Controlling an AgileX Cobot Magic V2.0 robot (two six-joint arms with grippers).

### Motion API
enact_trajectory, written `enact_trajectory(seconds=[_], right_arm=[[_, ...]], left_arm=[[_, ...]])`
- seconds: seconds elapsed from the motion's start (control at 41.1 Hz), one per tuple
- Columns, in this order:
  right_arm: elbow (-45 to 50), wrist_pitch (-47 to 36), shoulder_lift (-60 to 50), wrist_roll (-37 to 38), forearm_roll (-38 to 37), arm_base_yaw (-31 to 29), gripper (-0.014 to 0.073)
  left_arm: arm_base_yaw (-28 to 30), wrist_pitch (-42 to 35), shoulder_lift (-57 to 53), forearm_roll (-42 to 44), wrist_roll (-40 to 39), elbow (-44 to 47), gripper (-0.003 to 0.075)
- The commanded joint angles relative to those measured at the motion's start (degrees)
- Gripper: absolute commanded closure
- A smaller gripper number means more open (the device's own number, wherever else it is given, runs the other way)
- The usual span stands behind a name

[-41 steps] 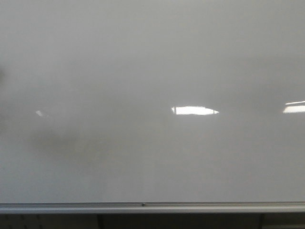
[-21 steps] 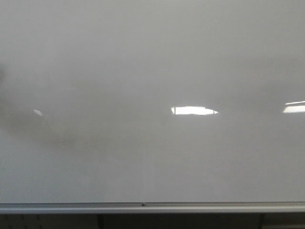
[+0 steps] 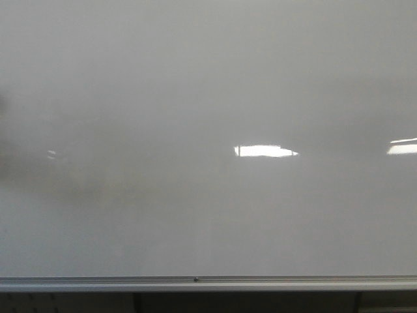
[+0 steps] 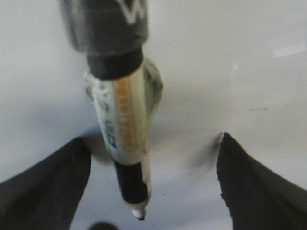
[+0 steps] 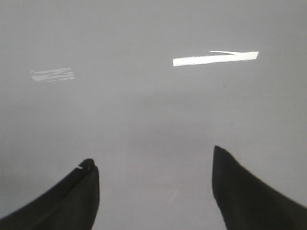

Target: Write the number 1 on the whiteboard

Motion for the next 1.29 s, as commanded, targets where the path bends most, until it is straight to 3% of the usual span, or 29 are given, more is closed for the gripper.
enact_trajectory(seconds=[0.0,0.34,0.608,0.73,0.9,1.021,1.143,1.265], right_arm=[[-2.20,-4.27,0.86,-0.08,0.45,-0.13,0.0065],[-2.20,-4.27,0.86,-0.08,0.45,-0.13,0.0065],[-2.20,-4.17,0.86,-0.08,0.45,-0.13,0.0065],[-2.20,-4.04,0.86,-0.08,0.45,-0.13,0.0065],[-2.20,-3.00,0.92,-0.13,0.45,-0.13,0.0065],[-2.20,-1.28,1.82,-0.36,0.52,-0.13,0.0065],[-2.53,1.05,5.05,-0.36,1.79,-0.13,0.0065],[-4.72,5.24,9.28,-1.98,4.18,-0.07,0.0065]], left_arm=[[0.15,-3.64,-1.64,-1.03,-0.62,-1.60,0.0302],[0.15,-2.25,-1.64,-0.93,-0.62,-1.60,0.0739],[-2.14,3.04,-5.46,-1.18,-0.62,-1.72,0.0741],[-6.32,10.47,-10.51,-3.02,-0.62,-2.37,0.0740],[-16.01,26.53,-16.71,-9.76,0.09,-6.59,0.0740],[-23.88,35.68,-18.79,-16.48,8.95,-10.37,0.0740],[-29.78,46.20,-18.63,-31.24,23.57,-15.10,0.0739],[-31.57,55.51,-18.63,-45.79,36.50,-17.56,0.0739]])
